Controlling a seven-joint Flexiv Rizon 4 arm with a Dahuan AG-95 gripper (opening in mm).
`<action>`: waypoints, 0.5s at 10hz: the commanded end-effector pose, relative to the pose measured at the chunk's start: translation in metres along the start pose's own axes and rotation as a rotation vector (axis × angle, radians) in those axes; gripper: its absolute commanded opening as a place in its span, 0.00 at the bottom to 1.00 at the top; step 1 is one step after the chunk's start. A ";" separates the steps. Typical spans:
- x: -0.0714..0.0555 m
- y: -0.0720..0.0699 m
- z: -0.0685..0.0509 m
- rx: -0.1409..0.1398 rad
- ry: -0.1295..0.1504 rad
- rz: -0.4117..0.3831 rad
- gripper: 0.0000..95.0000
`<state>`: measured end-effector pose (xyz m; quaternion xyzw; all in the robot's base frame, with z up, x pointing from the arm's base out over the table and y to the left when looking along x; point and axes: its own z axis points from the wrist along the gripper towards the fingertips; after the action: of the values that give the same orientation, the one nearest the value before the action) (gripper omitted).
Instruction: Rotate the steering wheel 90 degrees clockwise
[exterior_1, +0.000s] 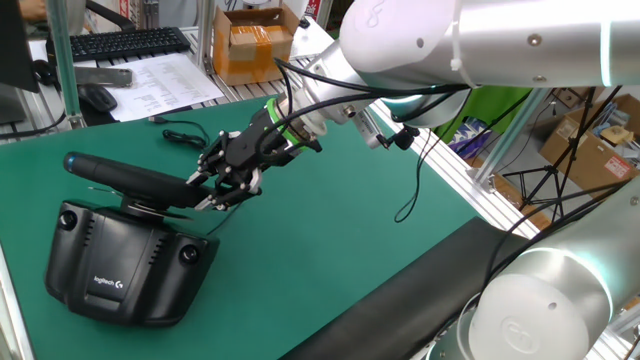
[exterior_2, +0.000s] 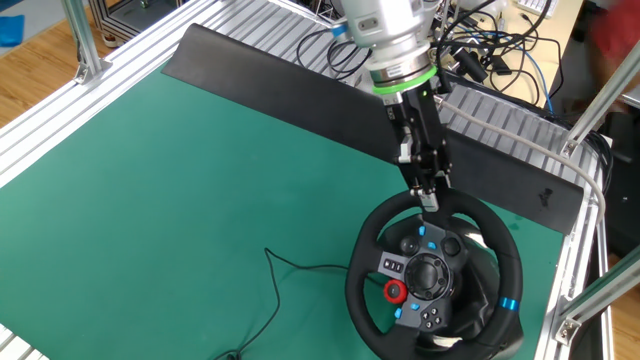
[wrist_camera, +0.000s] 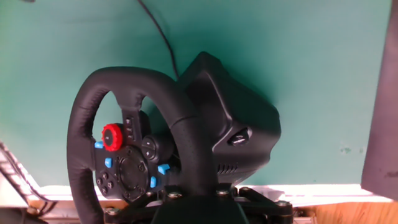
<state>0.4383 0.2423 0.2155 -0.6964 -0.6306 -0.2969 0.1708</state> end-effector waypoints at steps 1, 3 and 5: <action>-0.001 0.001 0.019 0.002 -0.003 -0.036 0.00; -0.002 0.002 0.023 0.010 -0.011 -0.133 0.00; -0.002 0.001 0.024 0.040 -0.048 -0.274 0.00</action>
<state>0.4403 0.2402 0.2151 -0.6506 -0.6809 -0.3006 0.1509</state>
